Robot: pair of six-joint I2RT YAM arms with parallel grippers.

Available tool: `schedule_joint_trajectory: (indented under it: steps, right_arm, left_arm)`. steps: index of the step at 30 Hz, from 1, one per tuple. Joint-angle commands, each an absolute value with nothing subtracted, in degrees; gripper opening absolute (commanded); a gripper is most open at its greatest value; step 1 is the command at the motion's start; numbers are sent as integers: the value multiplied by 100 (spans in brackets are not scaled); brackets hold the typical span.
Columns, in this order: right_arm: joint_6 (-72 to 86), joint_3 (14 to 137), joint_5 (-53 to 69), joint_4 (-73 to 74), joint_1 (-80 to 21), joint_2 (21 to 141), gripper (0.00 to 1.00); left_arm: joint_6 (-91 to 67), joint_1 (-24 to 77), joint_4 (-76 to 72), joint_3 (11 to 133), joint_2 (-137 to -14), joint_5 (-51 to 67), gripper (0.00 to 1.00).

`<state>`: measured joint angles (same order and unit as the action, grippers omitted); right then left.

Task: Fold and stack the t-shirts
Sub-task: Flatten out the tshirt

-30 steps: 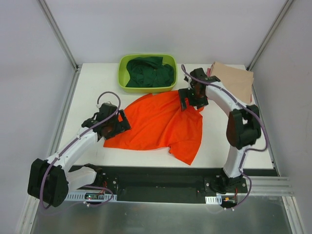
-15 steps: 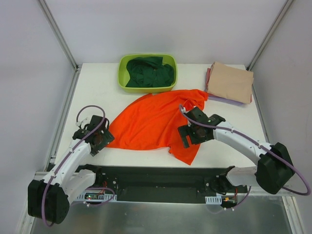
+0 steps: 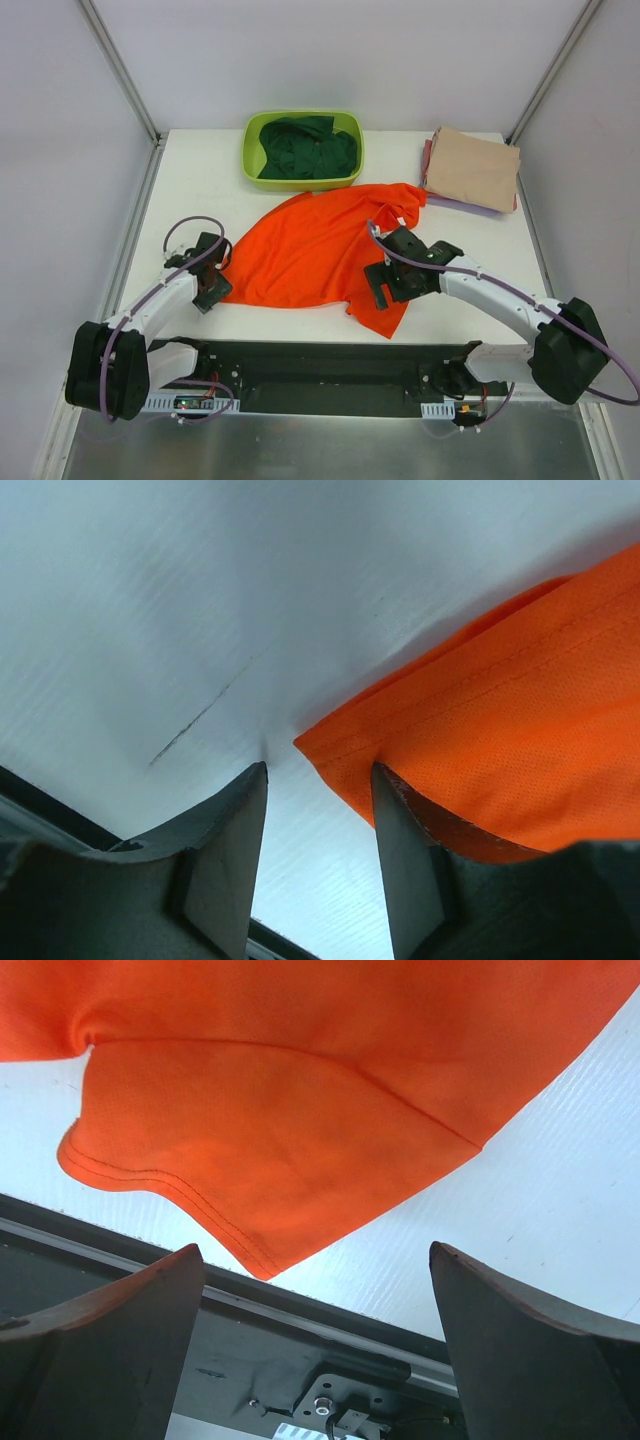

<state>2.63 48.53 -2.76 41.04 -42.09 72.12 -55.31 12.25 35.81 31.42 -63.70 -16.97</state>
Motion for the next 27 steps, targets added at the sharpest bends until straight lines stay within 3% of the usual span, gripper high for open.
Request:
schedule_joint_trajectory:
  steps: [1, 8, 18, 27]
  right_arm:
    - [404, 4772, -237, 4192, -4254, 7031, 96]
    - [334, 4746, -141, 4289, -4385, 6935, 96]
    - [317, 4729, -343, 4430, -4403, 6768, 96]
    - [229, 4764, -229, 4351, -4395, 6934, 96]
  left_arm:
    - [-5686, 1160, 3340, 2980, -6626, -1661, 42]
    - [-5590, 1151, 3111, 3041, -6979, -1661, 36]
    - [-5379, 985, 3102, 3164, -6399, -1802, 35]
    - [-5344, 853, 2831, 3112, -6828, -1556, 35]
